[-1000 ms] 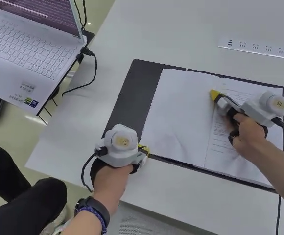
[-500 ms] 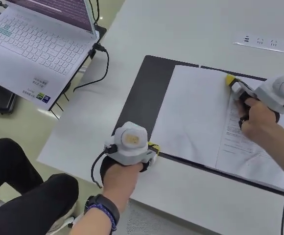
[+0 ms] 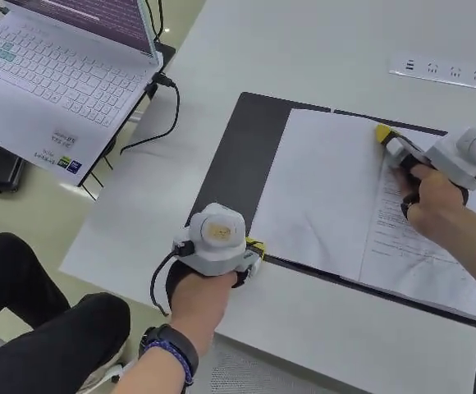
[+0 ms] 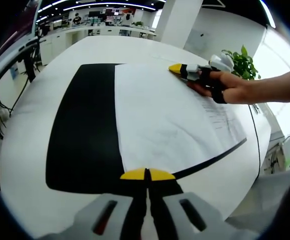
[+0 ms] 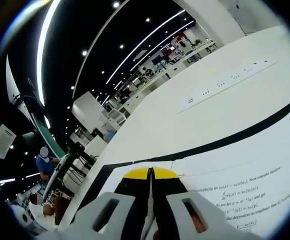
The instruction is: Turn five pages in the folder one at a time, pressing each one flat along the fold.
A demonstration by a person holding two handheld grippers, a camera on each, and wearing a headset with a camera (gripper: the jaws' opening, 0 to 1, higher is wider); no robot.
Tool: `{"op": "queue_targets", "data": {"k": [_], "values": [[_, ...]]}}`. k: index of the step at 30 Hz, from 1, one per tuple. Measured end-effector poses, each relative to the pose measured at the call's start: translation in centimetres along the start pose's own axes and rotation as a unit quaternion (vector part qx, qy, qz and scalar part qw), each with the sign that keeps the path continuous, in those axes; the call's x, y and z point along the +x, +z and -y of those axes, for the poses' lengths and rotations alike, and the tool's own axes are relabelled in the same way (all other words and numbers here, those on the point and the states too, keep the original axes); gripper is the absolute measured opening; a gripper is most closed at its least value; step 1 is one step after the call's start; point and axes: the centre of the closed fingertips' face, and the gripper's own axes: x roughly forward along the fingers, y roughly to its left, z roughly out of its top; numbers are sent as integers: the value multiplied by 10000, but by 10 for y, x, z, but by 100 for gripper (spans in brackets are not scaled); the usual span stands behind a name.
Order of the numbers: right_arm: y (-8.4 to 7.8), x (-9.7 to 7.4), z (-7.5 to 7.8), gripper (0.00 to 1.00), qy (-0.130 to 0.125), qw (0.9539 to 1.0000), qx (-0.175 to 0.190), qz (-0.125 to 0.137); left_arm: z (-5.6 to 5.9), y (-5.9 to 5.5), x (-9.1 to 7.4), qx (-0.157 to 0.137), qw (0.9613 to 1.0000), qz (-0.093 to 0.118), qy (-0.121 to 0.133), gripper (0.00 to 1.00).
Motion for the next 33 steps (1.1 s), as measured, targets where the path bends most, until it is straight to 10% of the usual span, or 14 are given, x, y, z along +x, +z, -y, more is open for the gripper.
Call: {"op": "queue_targets", "data": {"k": [19, 33], "values": [[-52, -59, -47, 0, 508, 9951, -714, -465, 0, 0, -1, -134, 9999, 89, -37, 0], [-73, -94, -56, 0, 606, 9954, -557, -496, -1, 1, 0, -195, 9997, 124, -42, 0]]}}
